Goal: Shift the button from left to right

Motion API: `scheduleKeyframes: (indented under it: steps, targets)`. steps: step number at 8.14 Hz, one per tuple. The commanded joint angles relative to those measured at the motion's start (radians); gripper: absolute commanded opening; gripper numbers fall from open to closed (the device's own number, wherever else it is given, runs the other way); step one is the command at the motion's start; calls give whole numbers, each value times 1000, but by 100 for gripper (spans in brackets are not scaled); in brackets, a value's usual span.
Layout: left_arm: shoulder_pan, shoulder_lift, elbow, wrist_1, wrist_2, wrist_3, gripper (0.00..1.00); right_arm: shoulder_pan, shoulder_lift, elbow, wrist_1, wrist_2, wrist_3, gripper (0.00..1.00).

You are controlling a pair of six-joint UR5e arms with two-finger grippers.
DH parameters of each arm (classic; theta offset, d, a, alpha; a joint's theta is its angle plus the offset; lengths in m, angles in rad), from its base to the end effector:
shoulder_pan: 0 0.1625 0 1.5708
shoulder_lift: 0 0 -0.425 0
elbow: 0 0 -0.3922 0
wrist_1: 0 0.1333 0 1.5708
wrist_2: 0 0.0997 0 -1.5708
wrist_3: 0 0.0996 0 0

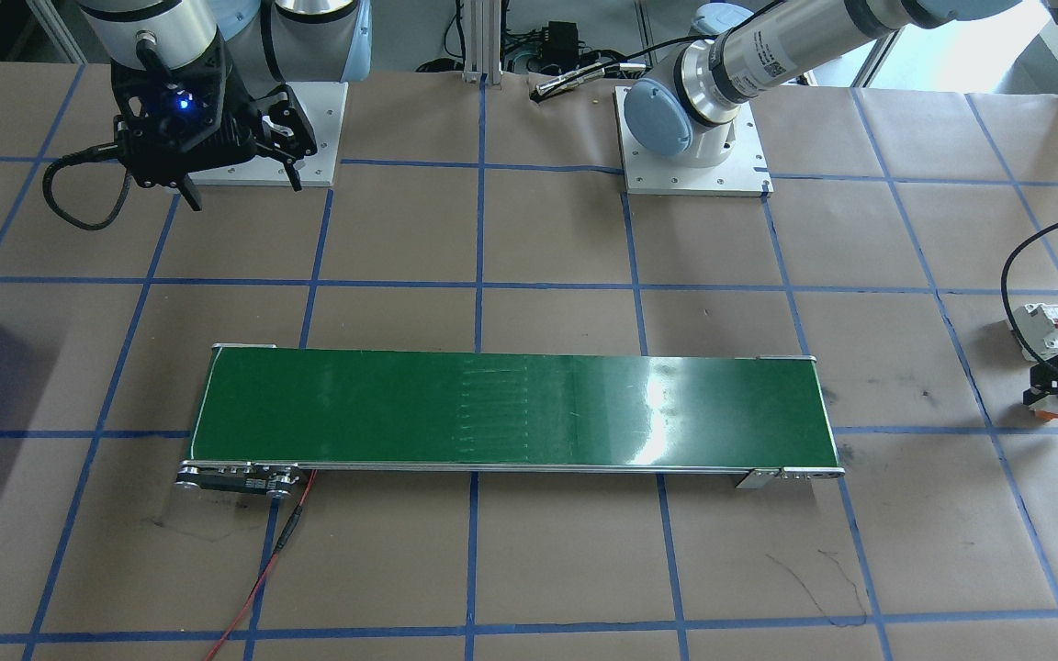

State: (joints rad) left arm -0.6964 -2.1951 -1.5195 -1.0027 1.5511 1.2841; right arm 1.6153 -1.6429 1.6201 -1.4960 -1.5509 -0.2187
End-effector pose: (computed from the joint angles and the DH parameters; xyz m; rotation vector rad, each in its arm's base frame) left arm 0.4327 -0.5382 0.1946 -0.6362 -3.0625 0.0235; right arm 0.1554 -0.4494 0.4907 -0.4081 3.0894 0.0780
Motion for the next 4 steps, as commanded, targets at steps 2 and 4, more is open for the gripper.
scheduleKeyframes:
  steps: [2,4]
  targets:
    - [2,-9,1,-4,55,3,99,1,0,0,-1,5,-1,100]
    - [2,-9,1,-16,58,27,82,1,-1,1,-1,8,1,100]
